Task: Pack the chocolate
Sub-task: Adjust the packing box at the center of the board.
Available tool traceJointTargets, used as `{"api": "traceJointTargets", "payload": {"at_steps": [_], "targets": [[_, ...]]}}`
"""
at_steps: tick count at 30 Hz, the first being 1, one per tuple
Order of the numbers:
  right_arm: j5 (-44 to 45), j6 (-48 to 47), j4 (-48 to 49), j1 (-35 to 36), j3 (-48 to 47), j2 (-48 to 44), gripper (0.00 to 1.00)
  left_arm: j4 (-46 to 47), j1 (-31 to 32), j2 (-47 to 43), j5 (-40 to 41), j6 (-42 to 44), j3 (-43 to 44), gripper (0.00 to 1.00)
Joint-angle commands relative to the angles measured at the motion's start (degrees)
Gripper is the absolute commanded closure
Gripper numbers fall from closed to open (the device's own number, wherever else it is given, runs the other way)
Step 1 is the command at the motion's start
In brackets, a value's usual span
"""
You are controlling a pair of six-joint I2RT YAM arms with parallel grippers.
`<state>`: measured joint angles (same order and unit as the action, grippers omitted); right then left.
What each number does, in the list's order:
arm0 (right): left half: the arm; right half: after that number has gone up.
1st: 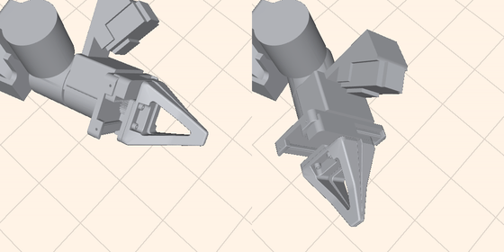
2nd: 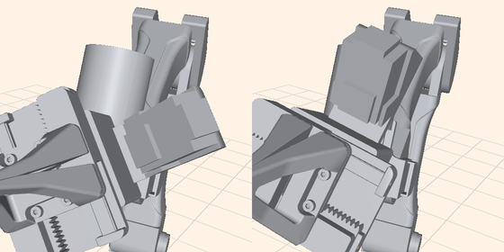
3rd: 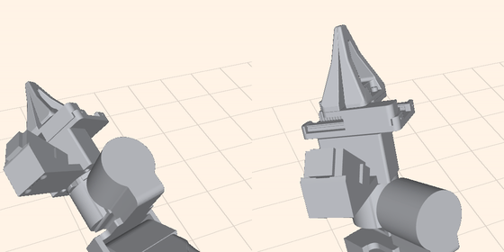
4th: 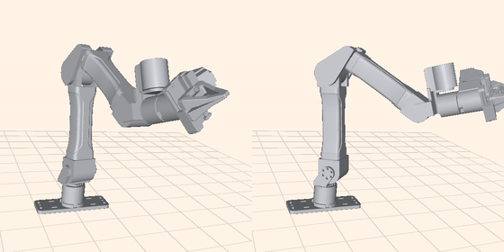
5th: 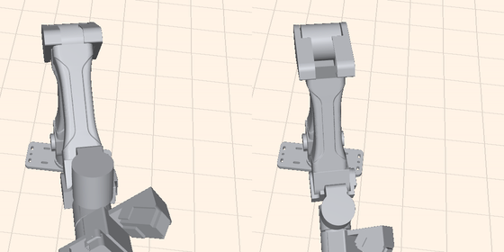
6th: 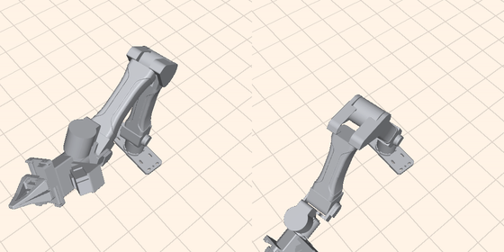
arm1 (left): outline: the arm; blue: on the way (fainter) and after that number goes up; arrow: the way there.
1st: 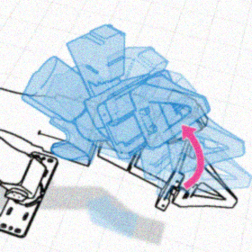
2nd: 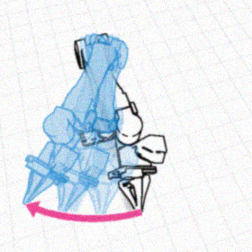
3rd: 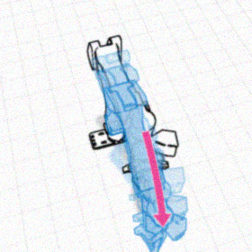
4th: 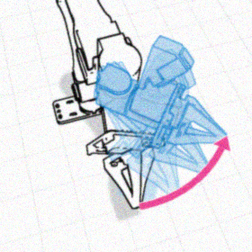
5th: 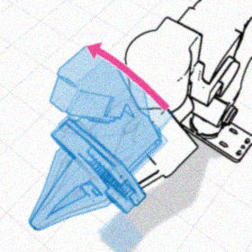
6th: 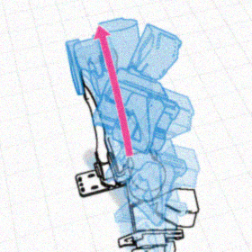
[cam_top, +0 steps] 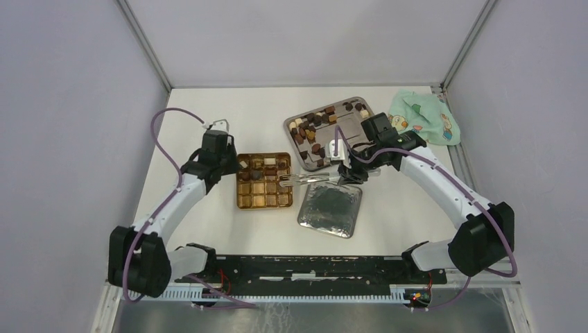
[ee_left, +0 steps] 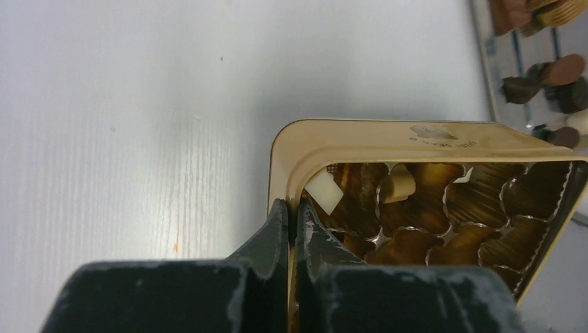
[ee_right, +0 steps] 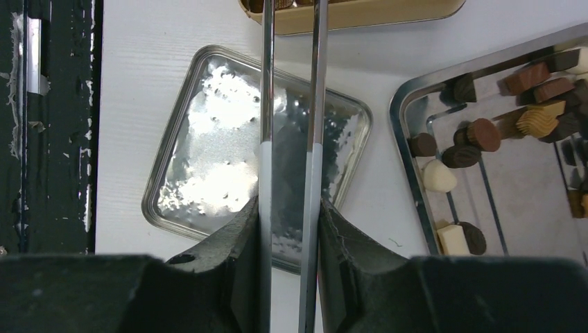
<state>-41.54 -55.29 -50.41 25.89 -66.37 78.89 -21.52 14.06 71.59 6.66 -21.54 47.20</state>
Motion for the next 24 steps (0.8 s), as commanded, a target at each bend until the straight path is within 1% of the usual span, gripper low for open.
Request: {"api": "traceJointTargets", "payload": {"at_steps": [1, 6, 12, 17, 24], "targets": [[-1.69, -2.69, -2.32, 0.37, -6.05, -1.73, 1.00, 10.63, 1.24, -7.57, 3.05, 3.65, -3.23, 0.98], [-2.19, -4.17, -4.22, 0.43, -7.82, -1.60, 1.00, 11.83, 2.18, -10.54, 4.02, 4.28, -5.12, 0.98], [2.56, -3.15, -1.36, 0.87, -4.69, -2.16, 1.00, 11.30, 2.36, -9.90, 3.64, 3.12, -5.23, 0.98], [6.16, -0.27, 2.17, 2.01, -2.69, -0.65, 1.00, 8.27, 2.32, -4.08, 4.37, 1.78, -3.40, 0.98], [8.39, 1.90, 4.84, 3.22, -2.54, 2.01, 1.00, 4.52, 2.26, 5.30, 3.64, 1.15, 0.14, 0.98]]}}
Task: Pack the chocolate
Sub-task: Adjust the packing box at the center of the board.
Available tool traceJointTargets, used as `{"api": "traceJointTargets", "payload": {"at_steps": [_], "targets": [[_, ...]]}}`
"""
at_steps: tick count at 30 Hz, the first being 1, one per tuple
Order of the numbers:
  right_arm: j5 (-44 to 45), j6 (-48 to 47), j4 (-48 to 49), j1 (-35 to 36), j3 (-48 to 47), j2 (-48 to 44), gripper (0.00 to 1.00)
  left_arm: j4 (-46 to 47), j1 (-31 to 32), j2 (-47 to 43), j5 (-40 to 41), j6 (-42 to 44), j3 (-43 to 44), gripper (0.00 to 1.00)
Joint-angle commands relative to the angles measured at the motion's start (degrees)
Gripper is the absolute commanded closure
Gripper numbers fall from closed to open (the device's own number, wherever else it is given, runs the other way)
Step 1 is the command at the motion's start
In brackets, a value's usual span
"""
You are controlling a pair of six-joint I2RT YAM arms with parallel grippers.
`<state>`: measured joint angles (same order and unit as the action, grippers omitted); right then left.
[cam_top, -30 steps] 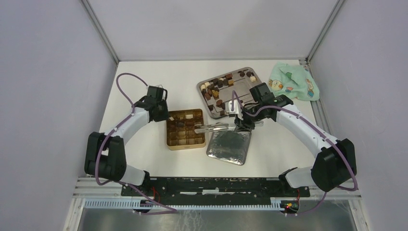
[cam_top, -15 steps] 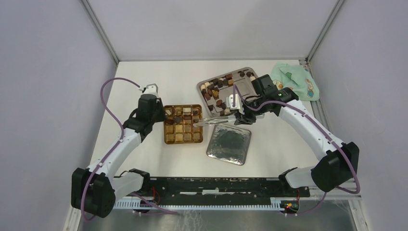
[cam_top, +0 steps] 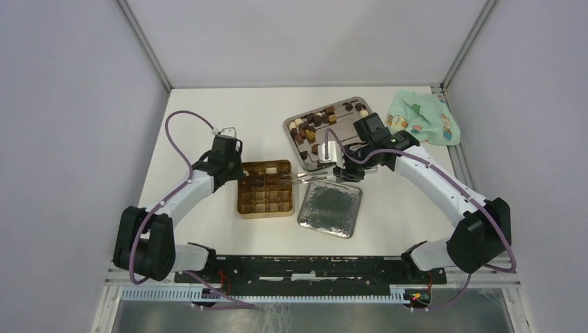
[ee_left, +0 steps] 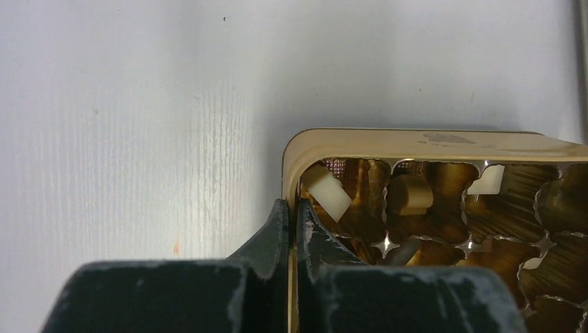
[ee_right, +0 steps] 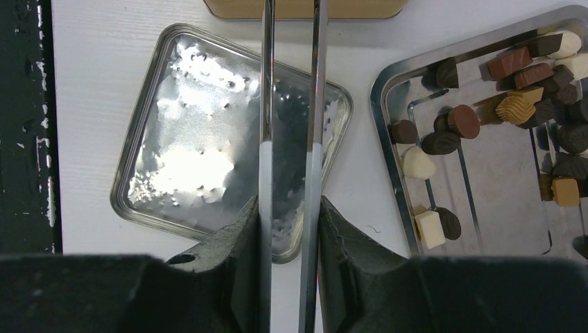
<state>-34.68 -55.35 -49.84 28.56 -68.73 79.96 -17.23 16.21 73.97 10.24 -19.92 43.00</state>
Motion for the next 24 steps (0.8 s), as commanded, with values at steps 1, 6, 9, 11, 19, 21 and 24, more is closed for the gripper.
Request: {"api": "traceJointTargets", "payload": {"at_steps": [1, 6, 9, 11, 19, 21, 24], "targets": [[1.66, 2.13, 4.34, 0.60, -0.30, 1.31, 1.00, 0.05, 0.14, 4.00, 0.03, -0.63, 4.55, 0.98], [1.80, 2.27, 3.60, 1.06, -0.22, 2.77, 1.00, 0.07, 0.14, 6.76, -0.39, -1.01, 5.22, 0.98], [1.61, 2.09, 3.41, 1.15, 0.00, 2.58, 1.00, 0.44, 0.13, 6.08, -0.40, -1.05, 5.38, 0.98], [-0.22, 2.45, 3.38, 1.12, -0.68, 1.55, 1.00, 2.03, 0.13, 3.15, -0.28, -0.92, 4.60, 0.98], [-11.34, 5.72, -0.43, 1.00, -12.14, 0.42, 1.00, 11.94, 0.17, -14.41, 0.56, 1.18, -2.21, 0.98], [-11.38, 5.69, -0.67, 1.06, -13.32, 0.86, 1.00, 12.80, 0.17, -16.94, 0.61, 1.77, -3.36, 0.98], [-11.65, 6.09, -0.52, 1.06, -13.81, 0.73, 1.00, 12.93, 0.21, -19.52, 0.72, 2.05, -4.49, 0.98]]}}
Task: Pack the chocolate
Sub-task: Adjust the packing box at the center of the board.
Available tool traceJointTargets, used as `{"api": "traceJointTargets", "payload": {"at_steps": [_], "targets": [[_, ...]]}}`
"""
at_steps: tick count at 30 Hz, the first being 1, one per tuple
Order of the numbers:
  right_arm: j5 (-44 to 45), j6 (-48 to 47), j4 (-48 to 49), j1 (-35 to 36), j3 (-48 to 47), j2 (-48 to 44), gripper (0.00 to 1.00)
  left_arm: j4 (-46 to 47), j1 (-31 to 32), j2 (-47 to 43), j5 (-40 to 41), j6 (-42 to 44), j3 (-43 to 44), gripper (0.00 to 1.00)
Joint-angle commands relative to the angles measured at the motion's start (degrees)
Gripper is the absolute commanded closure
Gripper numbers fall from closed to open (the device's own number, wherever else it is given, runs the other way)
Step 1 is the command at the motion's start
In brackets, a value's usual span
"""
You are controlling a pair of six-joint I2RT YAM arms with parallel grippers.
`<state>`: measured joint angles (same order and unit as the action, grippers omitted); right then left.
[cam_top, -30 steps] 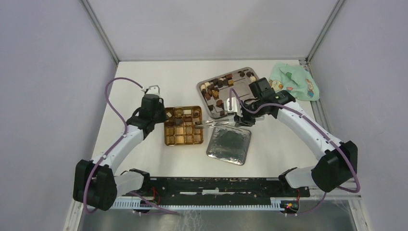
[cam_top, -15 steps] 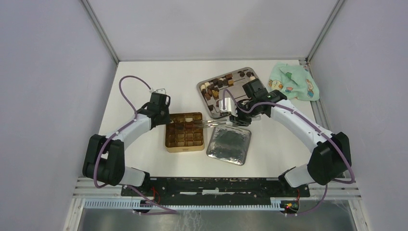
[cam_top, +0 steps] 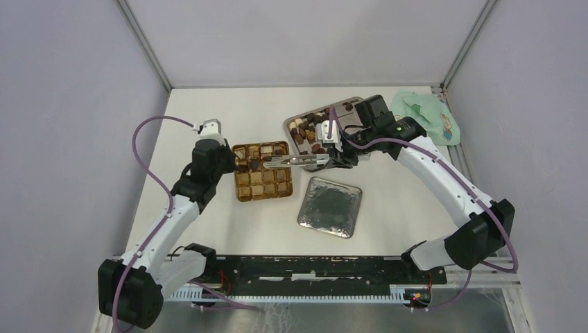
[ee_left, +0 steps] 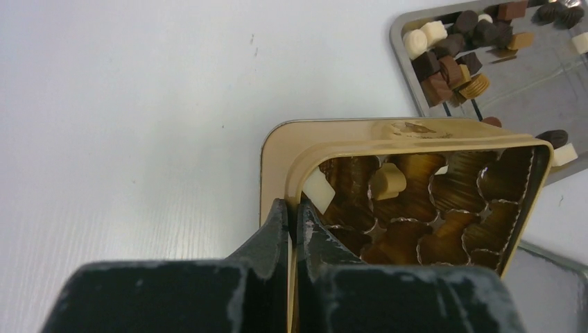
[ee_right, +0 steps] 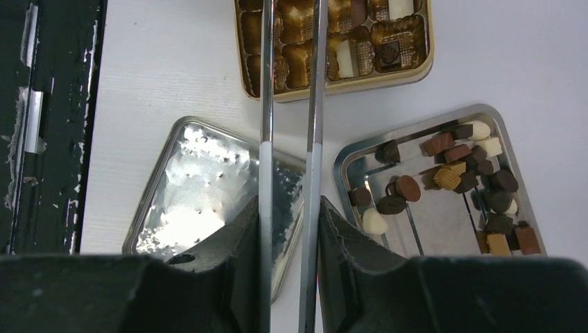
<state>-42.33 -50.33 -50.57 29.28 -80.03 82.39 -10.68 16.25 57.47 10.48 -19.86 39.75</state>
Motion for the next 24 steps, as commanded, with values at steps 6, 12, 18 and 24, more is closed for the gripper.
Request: {"api": "traceJointTargets", "payload": {"at_steps": [6, 12, 18, 24], "targets": [[-1.58, 1.02, 1.04, 0.34, -1.01, -2.50, 1.00, 5.55, 0.15, -4.94, 0.42, 1.35, -2.80, 0.98], [4.78, 1.02, 3.23, 0.01, 4.90, -3.30, 1.00, 0.51, 0.11, 2.44, 2.22, -2.02, -0.30, 0.98], [8.06, 0.54, 4.77, -0.27, 10.83, -4.68, 1.00, -0.90, 0.16, 8.68, 2.81, -4.57, 1.22, 0.98], [8.49, 0.58, 5.00, -0.30, 12.20, -2.55, 1.00, -0.64, 0.18, 15.85, 0.01, -5.14, 2.70, 0.98]]}}
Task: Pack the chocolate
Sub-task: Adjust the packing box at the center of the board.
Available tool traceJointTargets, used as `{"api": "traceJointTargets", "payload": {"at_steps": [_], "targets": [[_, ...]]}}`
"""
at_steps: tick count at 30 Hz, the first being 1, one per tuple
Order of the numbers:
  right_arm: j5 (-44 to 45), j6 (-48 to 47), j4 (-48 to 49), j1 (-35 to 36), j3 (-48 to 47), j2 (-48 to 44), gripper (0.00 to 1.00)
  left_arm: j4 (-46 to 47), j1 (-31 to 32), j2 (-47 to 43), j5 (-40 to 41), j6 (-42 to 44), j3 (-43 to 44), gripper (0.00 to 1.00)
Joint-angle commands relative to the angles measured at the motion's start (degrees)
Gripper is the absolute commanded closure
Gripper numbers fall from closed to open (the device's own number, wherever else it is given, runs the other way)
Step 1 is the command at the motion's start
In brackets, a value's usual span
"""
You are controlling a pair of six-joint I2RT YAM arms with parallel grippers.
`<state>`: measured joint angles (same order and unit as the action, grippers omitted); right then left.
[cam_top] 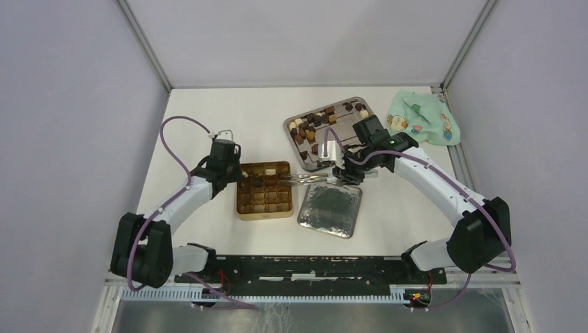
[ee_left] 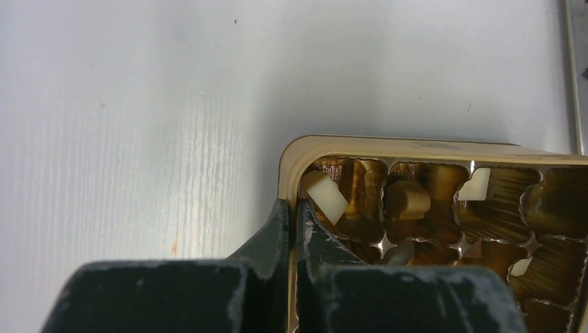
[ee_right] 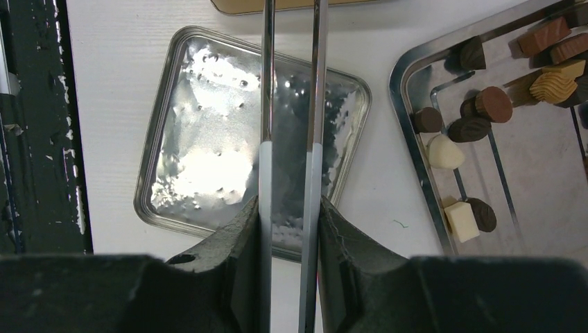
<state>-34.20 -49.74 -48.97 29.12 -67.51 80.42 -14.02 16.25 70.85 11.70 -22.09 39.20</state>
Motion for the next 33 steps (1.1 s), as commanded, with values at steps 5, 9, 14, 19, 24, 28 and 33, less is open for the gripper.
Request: {"api": "traceJointTargets", "payload": {"at_steps": [5, 9, 14, 19, 24, 28, 33], "targets": [[-0.13, -0.45, 2.66, -0.11, -0.98, 0.91, 0.99, 2.89, 0.18, 3.69, -1.03, -3.51, 3.23, 0.96], [0.15, -0.86, 1.98, -0.06, -0.93, 2.23, 0.99, 2.20, 0.14, 3.67, -0.72, -3.49, 3.16, 0.85], [0.18, -1.15, 1.76, -0.10, -0.03, 3.07, 0.98, 0.66, 0.16, 1.74, -0.26, -3.66, 3.56, 0.68], [0.18, -0.92, 1.78, 0.04, 0.18, 4.01, 0.98, -2.84, 0.14, -2.32, 0.96, -3.88, 4.87, 0.56], [0.67, -1.15, 1.77, 0.55, 0.70, 4.68, 0.96, -6.67, 0.18, -10.56, 0.66, -5.73, 5.88, 0.44], [1.58, -1.18, 2.14, 0.69, 1.60, 4.74, 0.91, -6.86, 0.18, -19.43, -2.43, -9.63, 4.62, 0.38], [1.41, -0.82, 2.39, 0.87, 1.33, 5.22, 0.83, -7.03, 0.11, -27.31, -5.75, -13.47, 2.94, 0.36]]}}
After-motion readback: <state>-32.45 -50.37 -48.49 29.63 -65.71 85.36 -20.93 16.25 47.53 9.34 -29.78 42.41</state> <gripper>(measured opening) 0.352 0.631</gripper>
